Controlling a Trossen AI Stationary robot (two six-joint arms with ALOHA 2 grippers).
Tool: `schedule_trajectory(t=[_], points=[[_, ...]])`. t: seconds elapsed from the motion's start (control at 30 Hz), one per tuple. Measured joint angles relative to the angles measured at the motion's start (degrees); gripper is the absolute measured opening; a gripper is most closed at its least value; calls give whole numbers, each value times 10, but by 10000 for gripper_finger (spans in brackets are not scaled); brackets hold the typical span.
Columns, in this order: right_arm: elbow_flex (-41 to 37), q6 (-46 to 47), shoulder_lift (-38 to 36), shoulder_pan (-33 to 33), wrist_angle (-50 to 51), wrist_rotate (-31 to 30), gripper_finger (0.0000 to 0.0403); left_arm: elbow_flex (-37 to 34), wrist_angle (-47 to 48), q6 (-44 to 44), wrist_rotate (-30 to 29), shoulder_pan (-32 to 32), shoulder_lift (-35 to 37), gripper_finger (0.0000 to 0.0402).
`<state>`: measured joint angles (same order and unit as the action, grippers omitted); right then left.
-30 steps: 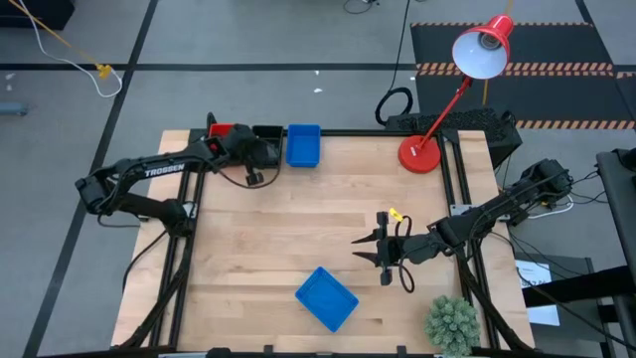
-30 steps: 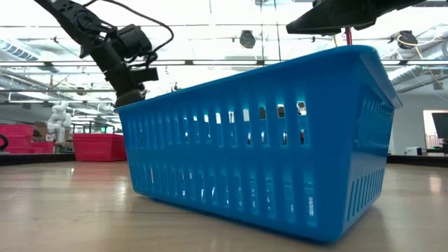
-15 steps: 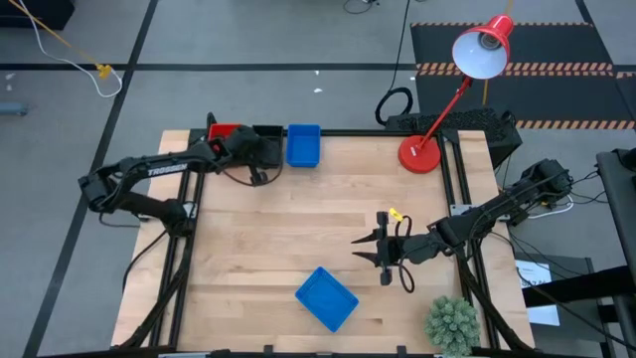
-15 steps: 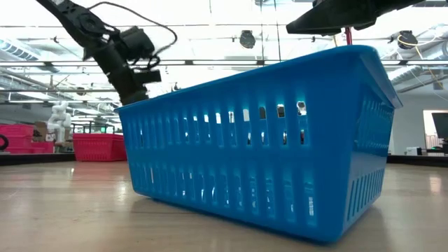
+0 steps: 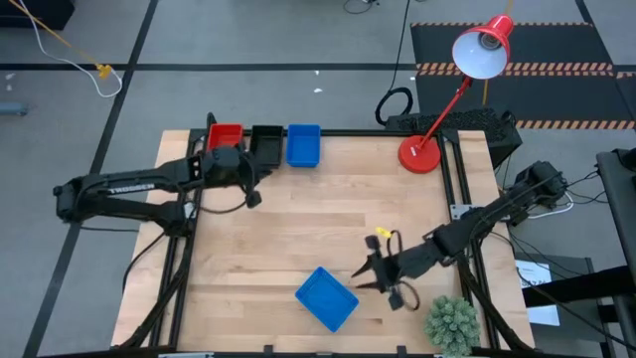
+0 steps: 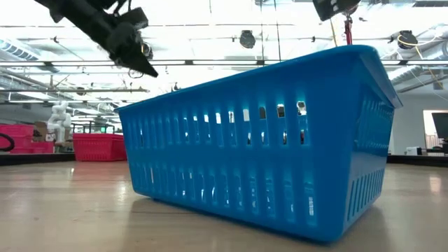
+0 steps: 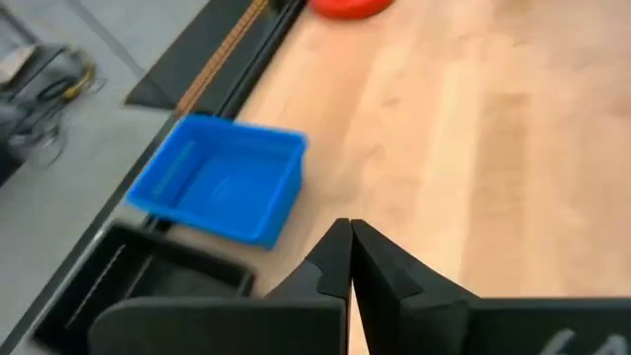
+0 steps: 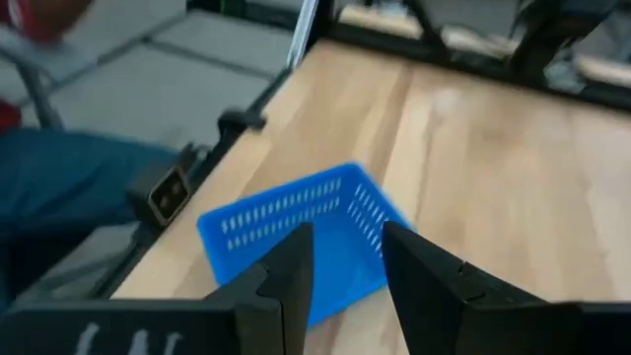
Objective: Stack baskets by color
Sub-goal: Stack the bottom blue bin on top of the stacked blue bins
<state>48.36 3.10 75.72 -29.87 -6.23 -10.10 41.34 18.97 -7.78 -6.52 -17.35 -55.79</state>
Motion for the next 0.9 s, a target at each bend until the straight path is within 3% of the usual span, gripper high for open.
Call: schedule_trajectory(t=[0.2,0.4,0.57,0.7,0.9], points=[[113,37,102,-17,92,60,119,0,1,15,-10,55,12,3],[211,76,207,-26,190,103,134,0,7,33,-11,86,11,18],[236,93,265,-26,198,144,147,0,18,65,-12,120,11,20],[237,93,291,-25,201,132,147,0,25,82,-36,156,11,21],[237,79,293,-23,212,129,114,0,23,88,-69,200,11,21]])
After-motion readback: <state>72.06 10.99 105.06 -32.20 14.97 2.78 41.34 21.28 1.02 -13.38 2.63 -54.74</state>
